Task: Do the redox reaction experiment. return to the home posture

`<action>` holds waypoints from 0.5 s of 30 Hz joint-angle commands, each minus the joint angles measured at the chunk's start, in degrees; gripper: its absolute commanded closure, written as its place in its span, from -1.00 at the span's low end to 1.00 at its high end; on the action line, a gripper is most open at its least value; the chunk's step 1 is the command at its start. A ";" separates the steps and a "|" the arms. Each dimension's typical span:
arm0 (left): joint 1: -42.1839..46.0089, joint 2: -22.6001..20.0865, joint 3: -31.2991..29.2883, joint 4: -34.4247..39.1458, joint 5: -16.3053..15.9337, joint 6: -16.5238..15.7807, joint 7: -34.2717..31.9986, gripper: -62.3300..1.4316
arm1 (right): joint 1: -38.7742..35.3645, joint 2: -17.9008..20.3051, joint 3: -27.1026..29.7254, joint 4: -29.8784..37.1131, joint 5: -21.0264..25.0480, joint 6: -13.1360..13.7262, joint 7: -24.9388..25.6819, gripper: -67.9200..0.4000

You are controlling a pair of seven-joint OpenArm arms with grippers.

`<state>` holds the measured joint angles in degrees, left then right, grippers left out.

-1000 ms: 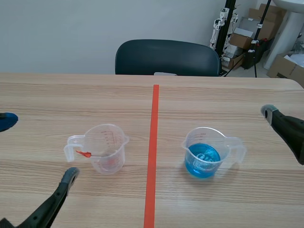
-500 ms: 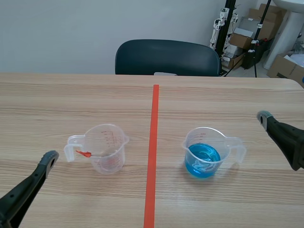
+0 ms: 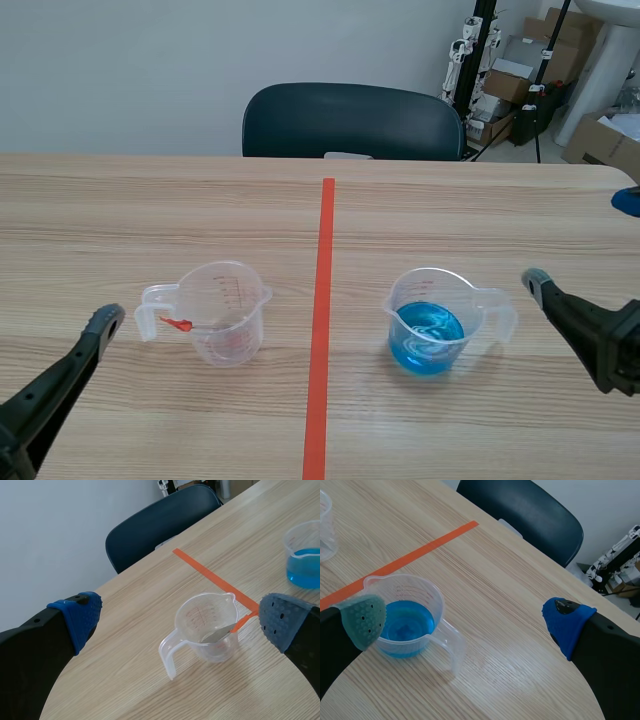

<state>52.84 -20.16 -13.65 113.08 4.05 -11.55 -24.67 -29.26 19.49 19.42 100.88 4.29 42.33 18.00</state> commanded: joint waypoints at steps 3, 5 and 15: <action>0.09 0.26 -0.02 0.50 -0.35 0.28 -0.74 -1.00 | 0.52 0.00 0.39 0.22 0.15 0.39 0.83 -1.00; -0.20 0.26 -0.02 0.50 -0.35 0.24 -0.74 -1.00 | 0.52 0.02 0.39 0.22 0.15 0.39 1.05 -1.00; -0.50 0.26 -0.02 0.50 -0.35 0.26 -0.55 -1.00 | 0.52 0.02 0.39 0.22 0.11 0.39 1.49 -1.00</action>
<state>52.51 -20.16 -13.65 113.08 4.05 -11.55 -24.62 -29.26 19.20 19.42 100.88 3.86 42.30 18.63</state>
